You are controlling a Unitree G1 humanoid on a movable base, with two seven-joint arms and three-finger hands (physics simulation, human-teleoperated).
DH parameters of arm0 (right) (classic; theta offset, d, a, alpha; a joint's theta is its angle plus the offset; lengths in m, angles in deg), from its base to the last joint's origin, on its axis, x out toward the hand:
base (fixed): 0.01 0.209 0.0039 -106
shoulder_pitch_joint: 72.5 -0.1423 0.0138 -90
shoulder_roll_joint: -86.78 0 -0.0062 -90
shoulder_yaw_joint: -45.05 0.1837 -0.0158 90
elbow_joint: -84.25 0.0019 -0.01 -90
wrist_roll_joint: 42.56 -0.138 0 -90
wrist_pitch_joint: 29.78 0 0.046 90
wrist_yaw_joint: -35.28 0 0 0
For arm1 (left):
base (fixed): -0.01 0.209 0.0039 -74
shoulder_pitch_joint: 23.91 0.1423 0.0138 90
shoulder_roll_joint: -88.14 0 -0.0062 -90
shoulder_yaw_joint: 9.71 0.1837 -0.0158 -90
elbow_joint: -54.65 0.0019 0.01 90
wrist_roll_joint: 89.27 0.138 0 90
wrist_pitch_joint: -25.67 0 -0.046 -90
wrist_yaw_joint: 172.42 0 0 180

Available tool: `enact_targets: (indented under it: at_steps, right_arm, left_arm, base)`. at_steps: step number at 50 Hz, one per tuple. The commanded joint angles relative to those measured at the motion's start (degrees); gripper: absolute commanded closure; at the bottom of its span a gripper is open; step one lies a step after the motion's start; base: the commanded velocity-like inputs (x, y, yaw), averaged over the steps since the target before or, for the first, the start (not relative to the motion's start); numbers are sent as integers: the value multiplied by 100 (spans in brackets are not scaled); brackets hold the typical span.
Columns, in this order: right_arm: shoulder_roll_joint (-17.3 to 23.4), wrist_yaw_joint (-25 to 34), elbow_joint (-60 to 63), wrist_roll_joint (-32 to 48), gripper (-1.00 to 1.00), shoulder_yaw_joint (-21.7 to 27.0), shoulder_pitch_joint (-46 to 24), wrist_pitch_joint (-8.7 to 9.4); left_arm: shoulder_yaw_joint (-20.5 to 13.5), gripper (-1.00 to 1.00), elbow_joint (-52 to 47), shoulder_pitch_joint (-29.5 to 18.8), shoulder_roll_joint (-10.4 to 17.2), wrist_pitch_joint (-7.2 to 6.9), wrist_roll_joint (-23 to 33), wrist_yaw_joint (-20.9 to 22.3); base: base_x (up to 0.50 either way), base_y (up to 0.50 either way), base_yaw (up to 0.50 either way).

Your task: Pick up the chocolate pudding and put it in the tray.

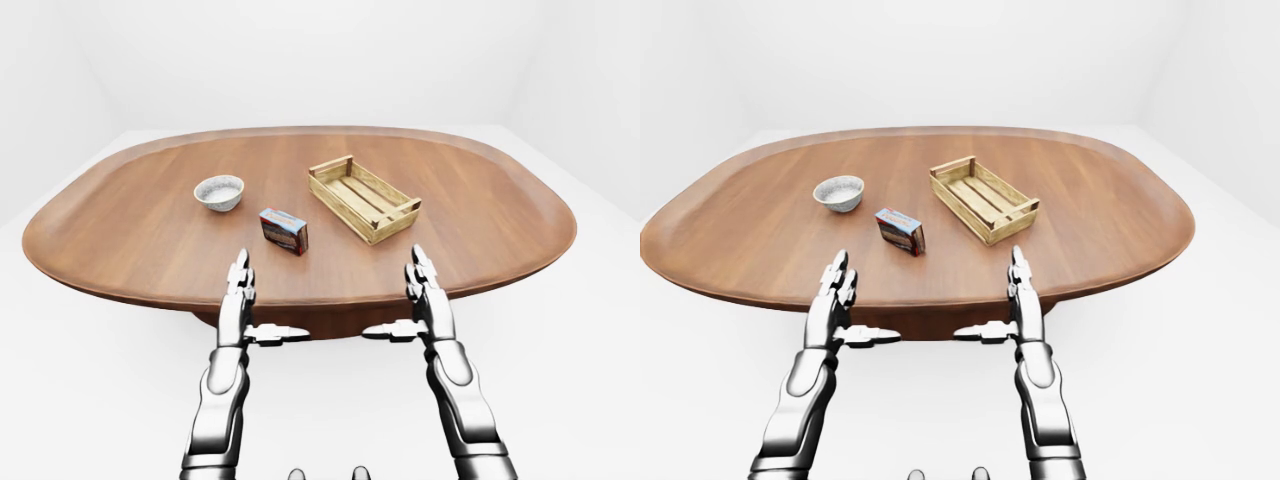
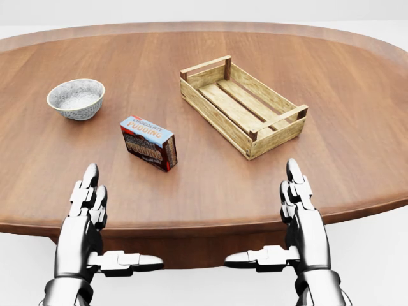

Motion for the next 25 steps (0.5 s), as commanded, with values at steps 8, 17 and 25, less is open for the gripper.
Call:
enact_targets:
  at_steps: [8, 17, 25]
  right_arm:
    - [65, 169, 41, -25, -100, 112, 33, -120]
    - [68, 171, -15, 41, -100, 98, 21, -169]
    - [65, 181, 3, 36, -100, 105, 36, -173]
  left_arm:
    - [-124, -100, 44, 14, 72, 55, -44, 154]
    - [-114, -100, 64, 30, 71, 88, 16, 166]
    - [-106, -100, 77, 33, 73, 80, 53, 165]
  base:
    - [0, 0, 0]
    - [0, 0, 0]
    - [0, 24, 0]
